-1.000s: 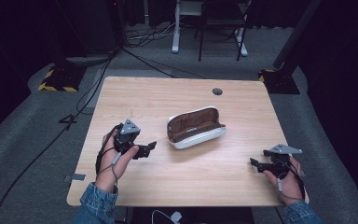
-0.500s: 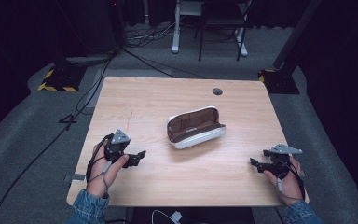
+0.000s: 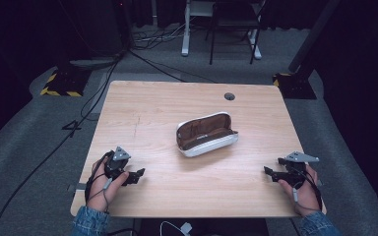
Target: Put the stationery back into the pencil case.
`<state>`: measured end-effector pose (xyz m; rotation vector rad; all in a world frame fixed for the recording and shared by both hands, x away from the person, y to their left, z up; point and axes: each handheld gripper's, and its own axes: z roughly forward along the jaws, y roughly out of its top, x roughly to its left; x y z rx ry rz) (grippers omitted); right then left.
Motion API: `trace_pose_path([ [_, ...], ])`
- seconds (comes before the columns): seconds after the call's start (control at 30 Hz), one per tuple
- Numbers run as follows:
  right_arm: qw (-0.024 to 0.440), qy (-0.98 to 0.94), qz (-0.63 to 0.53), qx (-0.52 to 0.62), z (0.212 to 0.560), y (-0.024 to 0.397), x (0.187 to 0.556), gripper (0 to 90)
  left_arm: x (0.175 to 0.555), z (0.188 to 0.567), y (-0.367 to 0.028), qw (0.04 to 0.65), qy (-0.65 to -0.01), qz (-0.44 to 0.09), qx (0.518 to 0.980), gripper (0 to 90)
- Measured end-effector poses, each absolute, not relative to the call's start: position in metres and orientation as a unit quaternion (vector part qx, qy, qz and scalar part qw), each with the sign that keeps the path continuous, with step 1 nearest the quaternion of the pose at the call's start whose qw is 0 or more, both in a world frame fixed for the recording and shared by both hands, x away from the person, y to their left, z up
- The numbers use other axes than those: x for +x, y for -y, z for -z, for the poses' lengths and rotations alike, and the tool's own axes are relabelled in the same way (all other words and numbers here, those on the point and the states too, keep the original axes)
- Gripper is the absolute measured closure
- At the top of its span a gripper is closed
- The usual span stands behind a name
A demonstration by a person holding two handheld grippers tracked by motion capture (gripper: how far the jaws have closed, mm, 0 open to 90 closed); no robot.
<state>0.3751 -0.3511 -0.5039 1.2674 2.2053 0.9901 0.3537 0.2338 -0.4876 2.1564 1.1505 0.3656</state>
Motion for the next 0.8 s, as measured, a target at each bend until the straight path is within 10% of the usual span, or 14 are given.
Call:
trace_pose_path([
  [0.8, 0.203, -0.792, -0.356, 0.452, 0.504, 0.351, 0.374, 25.3, 0.351, 0.505, -0.237, 0.333, -0.428, -0.158, 0.825, 12.6],
])
